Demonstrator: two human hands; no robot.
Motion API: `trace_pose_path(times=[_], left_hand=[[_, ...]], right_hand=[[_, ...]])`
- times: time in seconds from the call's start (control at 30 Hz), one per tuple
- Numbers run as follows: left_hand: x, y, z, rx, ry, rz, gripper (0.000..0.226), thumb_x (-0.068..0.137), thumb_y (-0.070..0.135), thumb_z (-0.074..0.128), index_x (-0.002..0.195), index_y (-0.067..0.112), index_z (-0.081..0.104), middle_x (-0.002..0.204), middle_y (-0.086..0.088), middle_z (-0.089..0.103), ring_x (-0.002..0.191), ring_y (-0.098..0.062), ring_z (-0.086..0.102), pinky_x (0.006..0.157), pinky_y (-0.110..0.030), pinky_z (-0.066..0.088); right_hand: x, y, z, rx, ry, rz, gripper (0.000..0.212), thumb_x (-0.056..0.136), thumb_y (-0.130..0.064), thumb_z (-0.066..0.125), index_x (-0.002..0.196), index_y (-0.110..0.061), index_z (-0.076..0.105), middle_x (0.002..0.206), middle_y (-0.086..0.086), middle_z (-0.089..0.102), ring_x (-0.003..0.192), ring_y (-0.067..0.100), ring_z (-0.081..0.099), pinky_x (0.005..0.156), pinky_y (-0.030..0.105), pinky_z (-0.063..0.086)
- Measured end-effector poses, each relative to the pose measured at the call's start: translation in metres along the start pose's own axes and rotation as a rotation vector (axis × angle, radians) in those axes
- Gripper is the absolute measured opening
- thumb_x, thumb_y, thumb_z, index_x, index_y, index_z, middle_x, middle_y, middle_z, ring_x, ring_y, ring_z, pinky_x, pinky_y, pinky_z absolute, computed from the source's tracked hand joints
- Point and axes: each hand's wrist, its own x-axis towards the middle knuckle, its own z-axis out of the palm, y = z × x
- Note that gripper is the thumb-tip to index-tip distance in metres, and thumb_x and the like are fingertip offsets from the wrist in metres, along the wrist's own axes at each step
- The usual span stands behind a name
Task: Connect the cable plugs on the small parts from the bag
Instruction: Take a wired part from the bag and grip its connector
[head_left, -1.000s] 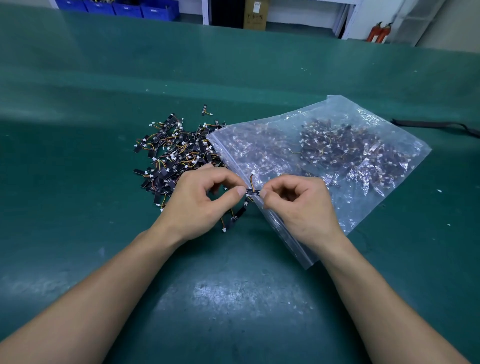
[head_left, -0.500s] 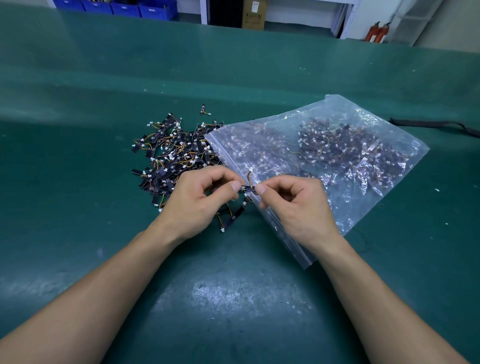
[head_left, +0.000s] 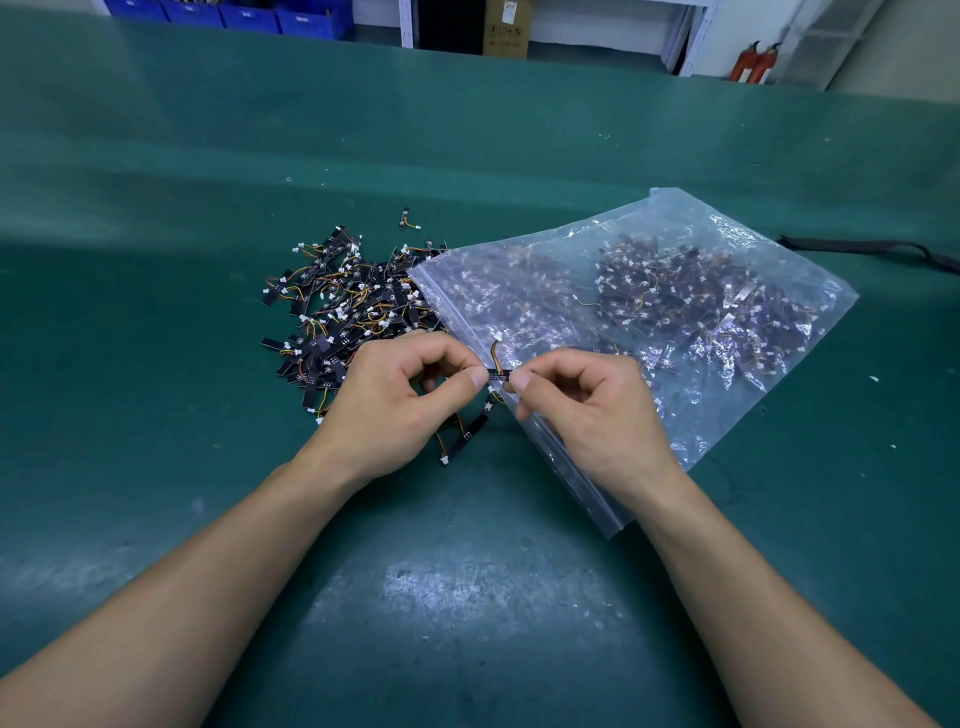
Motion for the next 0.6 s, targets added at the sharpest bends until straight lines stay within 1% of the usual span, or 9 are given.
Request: trace_pose_path(times=[0.1, 0.17, 0.23, 0.3, 0.37, 0.43, 0.5, 0.53, 0.6], left_hand=[[0.0000, 0.0003, -0.0012, -0.003, -0.026, 0.010, 0.009, 0.086, 0.021, 0.065, 0.081, 0.020, 0.071, 0.077, 0.000, 0.068, 0.074, -0.032, 0.060, 0.070, -0.037, 0.049], [0.0004, -0.0010, -0.0024, -0.006, -0.042, 0.013, 0.012, 0.088, 0.020, 0.062, 0.086, 0.015, 0.073, 0.078, -0.004, 0.070, 0.076, -0.034, 0.061, 0.072, -0.042, 0.049], [0.0006, -0.0021, -0.0027, -0.002, -0.052, 0.008, 0.013, 0.087, 0.019, 0.061, 0.086, 0.013, 0.073, 0.078, -0.006, 0.069, 0.076, -0.035, 0.061, 0.072, -0.043, 0.049], [-0.0001, -0.0017, -0.0016, 0.008, -0.048, 0.010, 0.010, 0.086, 0.019, 0.063, 0.082, 0.014, 0.071, 0.077, -0.003, 0.068, 0.073, -0.032, 0.060, 0.069, -0.037, 0.049], [-0.0010, -0.0007, -0.0005, 0.022, -0.026, 0.026, 0.008, 0.085, 0.018, 0.066, 0.078, 0.016, 0.070, 0.076, 0.002, 0.066, 0.070, -0.027, 0.058, 0.065, -0.028, 0.046], [-0.0010, -0.0010, -0.0005, 0.040, -0.007, 0.048, 0.009, 0.084, 0.016, 0.066, 0.076, 0.017, 0.069, 0.074, 0.006, 0.064, 0.069, -0.022, 0.056, 0.064, -0.023, 0.043], [-0.0006, -0.0009, -0.0007, 0.069, 0.010, 0.074, 0.009, 0.084, 0.014, 0.066, 0.076, 0.016, 0.069, 0.072, 0.009, 0.062, 0.068, -0.019, 0.054, 0.065, -0.022, 0.041], [-0.0004, -0.0008, -0.0007, 0.081, 0.019, 0.085, 0.009, 0.084, 0.013, 0.066, 0.076, 0.015, 0.069, 0.072, 0.010, 0.062, 0.068, -0.017, 0.054, 0.065, -0.021, 0.040], [-0.0002, -0.0005, -0.0007, 0.094, 0.032, 0.101, 0.008, 0.084, 0.012, 0.067, 0.077, 0.012, 0.069, 0.072, 0.011, 0.062, 0.069, -0.014, 0.053, 0.066, -0.020, 0.040]], right_hand=[[0.0010, 0.0004, -0.0008, -0.018, 0.013, -0.002, 0.024, 0.090, -0.004, 0.071, 0.071, -0.019, 0.073, 0.058, -0.006, 0.067, 0.053, 0.000, 0.050, 0.057, 0.013, 0.040], [0.0012, -0.0003, -0.0014, -0.016, 0.022, 0.003, 0.026, 0.090, -0.003, 0.070, 0.071, -0.019, 0.073, 0.058, -0.006, 0.068, 0.051, -0.002, 0.049, 0.056, 0.011, 0.038], [0.0015, -0.0006, -0.0011, -0.017, 0.020, 0.004, 0.026, 0.090, -0.002, 0.070, 0.071, -0.020, 0.073, 0.059, -0.006, 0.068, 0.052, -0.003, 0.050, 0.057, 0.011, 0.039], [0.0015, -0.0007, 0.0000, -0.028, 0.011, 0.002, 0.026, 0.090, -0.004, 0.071, 0.072, -0.021, 0.073, 0.060, -0.006, 0.068, 0.052, -0.002, 0.050, 0.057, 0.012, 0.039], [0.0010, -0.0012, 0.0007, -0.035, 0.007, -0.004, 0.025, 0.090, -0.006, 0.072, 0.072, -0.023, 0.073, 0.061, -0.006, 0.069, 0.054, 0.000, 0.051, 0.057, 0.015, 0.040], [0.0000, -0.0017, 0.0007, -0.015, 0.015, -0.006, 0.019, 0.089, -0.010, 0.072, 0.075, -0.022, 0.074, 0.065, -0.002, 0.071, 0.059, 0.006, 0.057, 0.057, 0.025, 0.045], [-0.0009, -0.0031, 0.0004, 0.021, 0.027, -0.001, 0.009, 0.085, -0.017, 0.072, 0.078, -0.023, 0.075, 0.071, 0.003, 0.073, 0.065, 0.018, 0.061, 0.060, 0.037, 0.048], [-0.0013, -0.0037, 0.0002, 0.033, 0.026, 0.001, 0.007, 0.084, -0.020, 0.072, 0.078, -0.023, 0.075, 0.072, 0.002, 0.073, 0.065, 0.021, 0.060, 0.060, 0.038, 0.048], [-0.0014, -0.0045, 0.0004, 0.036, 0.009, -0.014, 0.009, 0.084, -0.018, 0.072, 0.078, -0.024, 0.075, 0.067, -0.003, 0.071, 0.060, 0.014, 0.056, 0.055, 0.029, 0.044]])
